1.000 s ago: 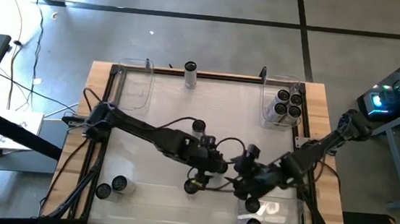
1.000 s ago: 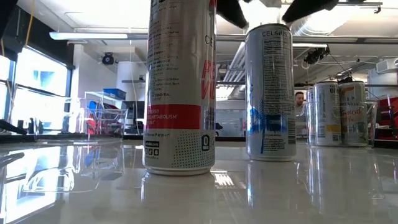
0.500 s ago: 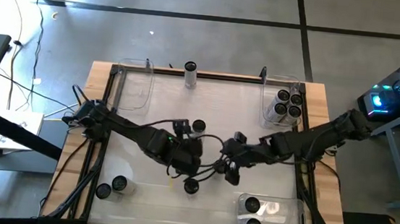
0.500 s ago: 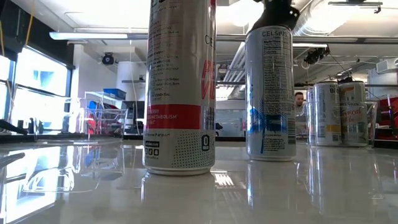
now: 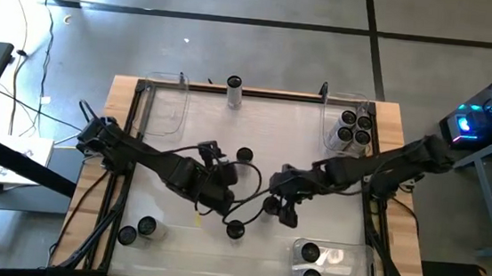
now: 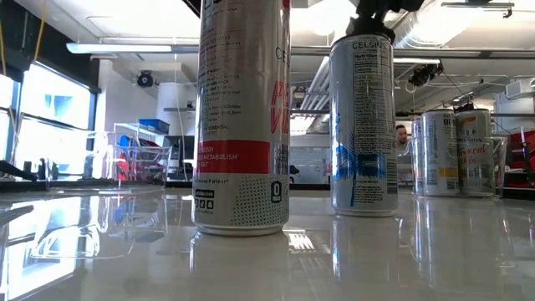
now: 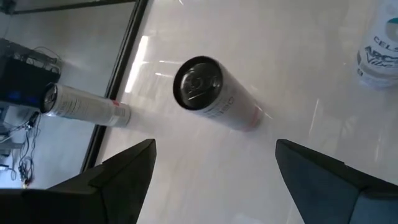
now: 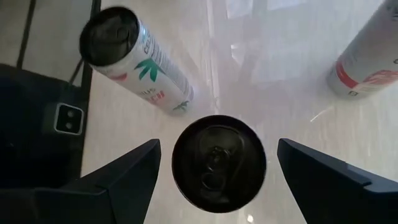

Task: Sort soda cans
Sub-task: Put the blue soda can into the bottom right transparent bin

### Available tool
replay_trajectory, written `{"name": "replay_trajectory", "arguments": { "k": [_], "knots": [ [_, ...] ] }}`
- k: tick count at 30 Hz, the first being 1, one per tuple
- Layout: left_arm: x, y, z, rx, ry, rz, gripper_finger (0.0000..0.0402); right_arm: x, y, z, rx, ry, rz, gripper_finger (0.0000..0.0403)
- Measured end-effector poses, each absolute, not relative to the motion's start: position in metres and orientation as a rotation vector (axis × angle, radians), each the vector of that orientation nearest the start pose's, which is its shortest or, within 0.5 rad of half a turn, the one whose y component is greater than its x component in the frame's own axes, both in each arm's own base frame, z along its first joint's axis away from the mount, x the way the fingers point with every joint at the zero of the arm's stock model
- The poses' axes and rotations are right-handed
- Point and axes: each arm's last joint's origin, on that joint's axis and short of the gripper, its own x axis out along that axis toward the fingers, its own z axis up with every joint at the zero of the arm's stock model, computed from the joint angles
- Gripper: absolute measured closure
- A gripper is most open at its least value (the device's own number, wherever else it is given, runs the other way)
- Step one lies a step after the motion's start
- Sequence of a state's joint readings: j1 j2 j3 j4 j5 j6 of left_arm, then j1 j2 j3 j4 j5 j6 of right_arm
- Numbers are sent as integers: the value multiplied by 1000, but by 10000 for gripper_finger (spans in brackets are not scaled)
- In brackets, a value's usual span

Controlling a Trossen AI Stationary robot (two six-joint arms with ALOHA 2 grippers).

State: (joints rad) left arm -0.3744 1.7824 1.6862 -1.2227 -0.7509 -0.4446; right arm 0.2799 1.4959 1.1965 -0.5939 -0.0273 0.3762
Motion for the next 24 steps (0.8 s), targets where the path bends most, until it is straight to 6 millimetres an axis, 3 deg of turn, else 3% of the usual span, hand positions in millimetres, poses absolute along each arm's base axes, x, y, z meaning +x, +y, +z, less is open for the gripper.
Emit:
{"name": "replay_trajectory", "arguments": {
  "k": [10,18,21,24],
  "knots": [
    [320,-104,302,284,989,564,76,312,100,251,160,990,121,84],
    [320,-104,302,276,983,564,76,313,104,248,127,992,103,85],
    [320,-104,302,275,983,565,76,311,110,248,70,971,67,102],
    [320,-104,302,275,983,565,76,309,117,248,24,948,52,147]
  ]
}}
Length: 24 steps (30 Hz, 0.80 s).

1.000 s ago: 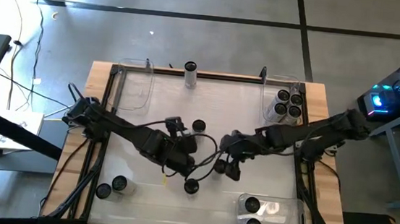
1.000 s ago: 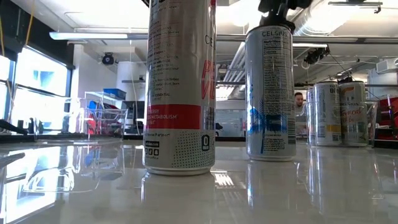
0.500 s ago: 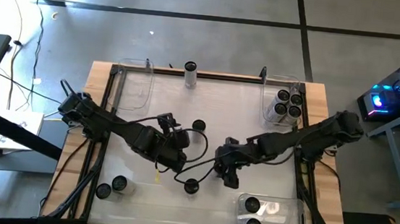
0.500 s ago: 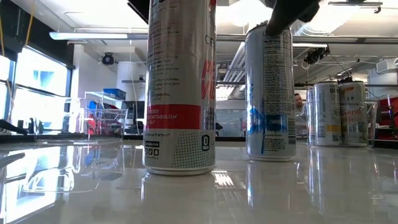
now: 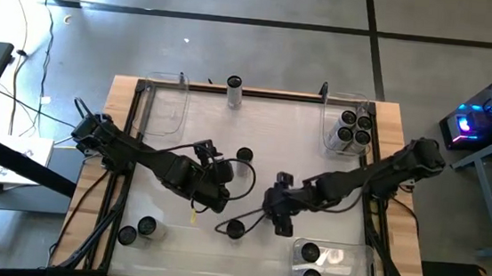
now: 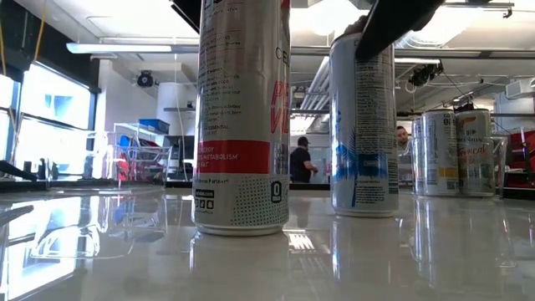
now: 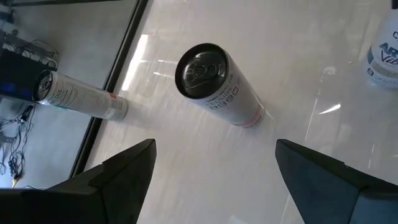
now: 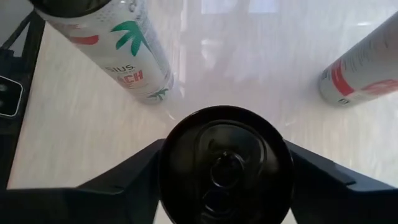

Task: Sort soda cans
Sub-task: Put the blue soda can into the bottom right transparent bin

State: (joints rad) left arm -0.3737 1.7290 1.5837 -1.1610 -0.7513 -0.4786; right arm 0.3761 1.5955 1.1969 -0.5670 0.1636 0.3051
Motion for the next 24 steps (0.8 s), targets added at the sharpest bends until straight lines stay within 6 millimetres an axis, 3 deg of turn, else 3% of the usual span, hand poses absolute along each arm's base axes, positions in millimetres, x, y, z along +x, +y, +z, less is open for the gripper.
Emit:
{"name": "replay_trajectory", "arguments": {
  "k": [1,5,9,16,20,24],
  "knots": [
    [320,-104,302,275,983,565,76,308,119,249,20,945,49,164],
    [320,-104,302,275,983,565,76,303,125,261,-12,987,4,169],
    [320,-104,302,274,982,565,76,284,128,301,-111,987,-130,169],
    [320,-104,302,270,976,574,76,213,126,366,-69,1028,-322,169],
    [320,-105,303,280,967,581,76,164,134,379,48,1032,-339,169],
    [319,-106,303,285,961,583,76,133,156,381,173,986,-234,169]
  ]
}}
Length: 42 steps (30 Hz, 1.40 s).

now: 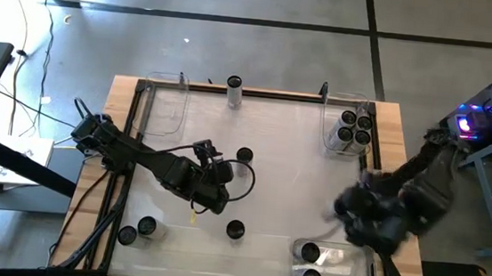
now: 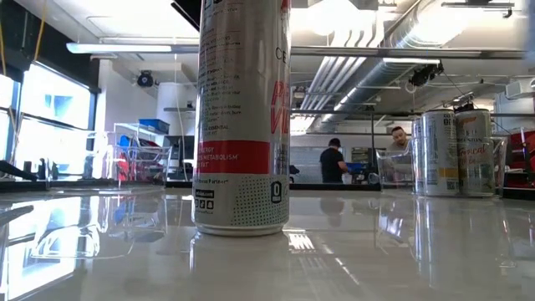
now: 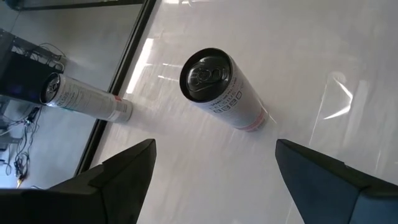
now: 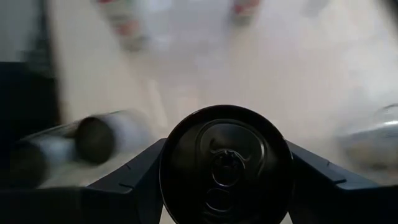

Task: Sort soda cans
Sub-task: Put the blue soda can into the bottom right transparent bin

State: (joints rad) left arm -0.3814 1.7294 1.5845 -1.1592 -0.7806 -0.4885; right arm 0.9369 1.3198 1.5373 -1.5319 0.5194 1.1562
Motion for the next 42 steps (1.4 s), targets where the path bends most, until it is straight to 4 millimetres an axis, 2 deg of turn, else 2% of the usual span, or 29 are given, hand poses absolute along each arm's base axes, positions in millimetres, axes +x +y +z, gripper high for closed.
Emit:
{"name": "replay_trajectory", "arguments": {
  "k": [7,11,14,18,21,30,35,37,42],
  "knots": [
    [320,-106,303,284,949,588,76,99,204,360,294,1025,-206,169],
    [321,-107,304,282,938,592,76,91,234,332,282,988,-211,169],
    [323,-107,304,283,926,583,76,92,249,306,243,919,-216,169],
    [325,-108,305,296,911,563,76,98,251,277,223,898,-267,169],
    [326,-108,305,293,906,564,76,104,251,265,215,900,-265,169],
    [326,-108,305,283,903,568,76,123,251,256,173,908,-192,169],
    [326,-108,305,279,903,563,76,131,247,253,184,944,-208,169],
    [326,-108,305,277,906,560,76,133,246,252,199,957,-218,151],
    [326,-109,305,268,914,547,76,136,243,254,225,1010,-236,75]
  ]
}}
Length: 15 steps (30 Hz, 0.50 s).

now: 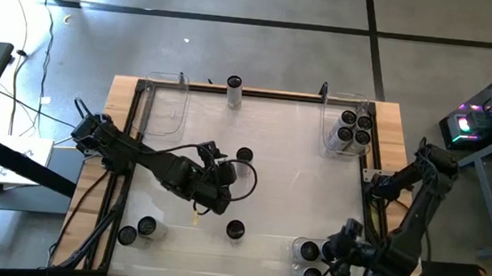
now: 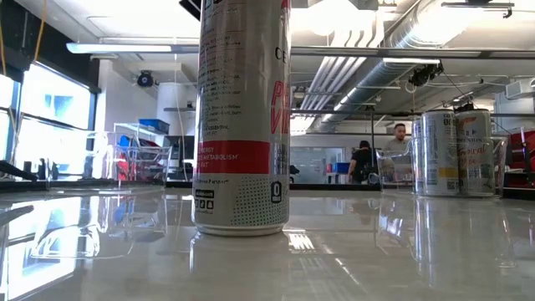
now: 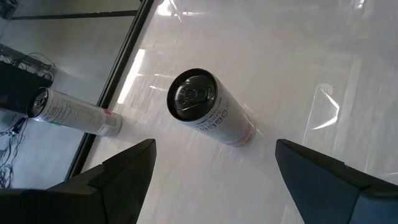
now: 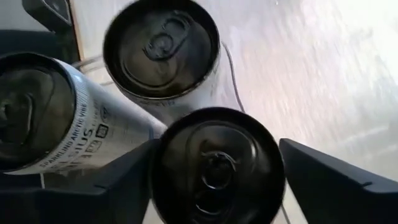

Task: Sort soda cans
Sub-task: Put the blue soda can into the bottom right transparent bin

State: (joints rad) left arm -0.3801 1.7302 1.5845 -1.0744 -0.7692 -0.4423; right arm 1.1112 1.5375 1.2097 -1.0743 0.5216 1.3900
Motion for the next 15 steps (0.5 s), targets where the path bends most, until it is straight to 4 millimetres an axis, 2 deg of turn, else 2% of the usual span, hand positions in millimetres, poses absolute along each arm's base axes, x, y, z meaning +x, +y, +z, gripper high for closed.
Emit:
{"name": "replay_trajectory", "arguments": {
  "k": [3,9,15],
  "knots": [
    [326,-109,305,268,915,547,76,137,239,262,254,1061,-256,60],
    [323,-108,305,284,957,515,76,137,236,292,255,1068,-266,55],
    [296,-95,329,189,941,589,76,133,234,326,259,1006,-275,53]
  ]
}}
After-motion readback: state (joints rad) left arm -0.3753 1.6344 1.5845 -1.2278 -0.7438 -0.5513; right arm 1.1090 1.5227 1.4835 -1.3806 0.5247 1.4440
